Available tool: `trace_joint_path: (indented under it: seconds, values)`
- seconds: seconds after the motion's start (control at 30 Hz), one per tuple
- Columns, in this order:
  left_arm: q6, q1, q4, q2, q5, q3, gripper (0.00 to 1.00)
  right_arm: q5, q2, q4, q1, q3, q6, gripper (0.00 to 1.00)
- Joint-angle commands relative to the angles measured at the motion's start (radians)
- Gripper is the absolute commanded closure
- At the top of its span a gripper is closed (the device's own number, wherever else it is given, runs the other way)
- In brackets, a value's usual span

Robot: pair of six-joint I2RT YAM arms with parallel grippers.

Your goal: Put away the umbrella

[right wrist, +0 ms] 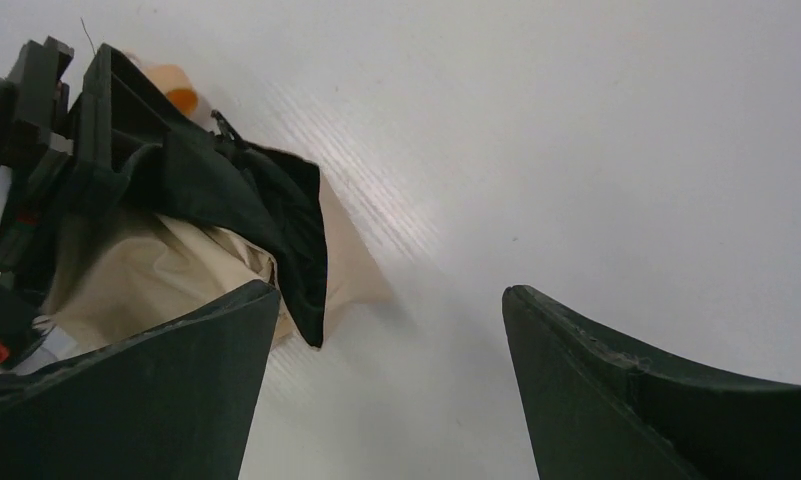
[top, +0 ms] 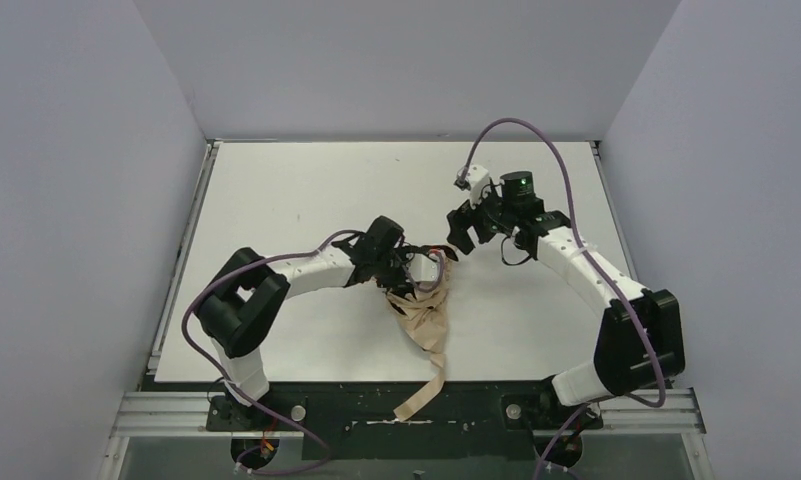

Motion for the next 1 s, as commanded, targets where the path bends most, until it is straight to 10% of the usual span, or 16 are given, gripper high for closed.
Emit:
trace_joint_path:
  seconds: [0.0,0.97]
  values:
    - [0.102,-0.032,0.313,-0.046,-0.14,-0.13,1.0,-0.128,0.082,-0.115,-0.008,0.094,-0.146,0.15]
    - [0.19,-0.132,0.607,-0.005,-0.339,-0.295,1.0,-0.193,0.48,-0.38,0.146,0.242,-0.208,0.2]
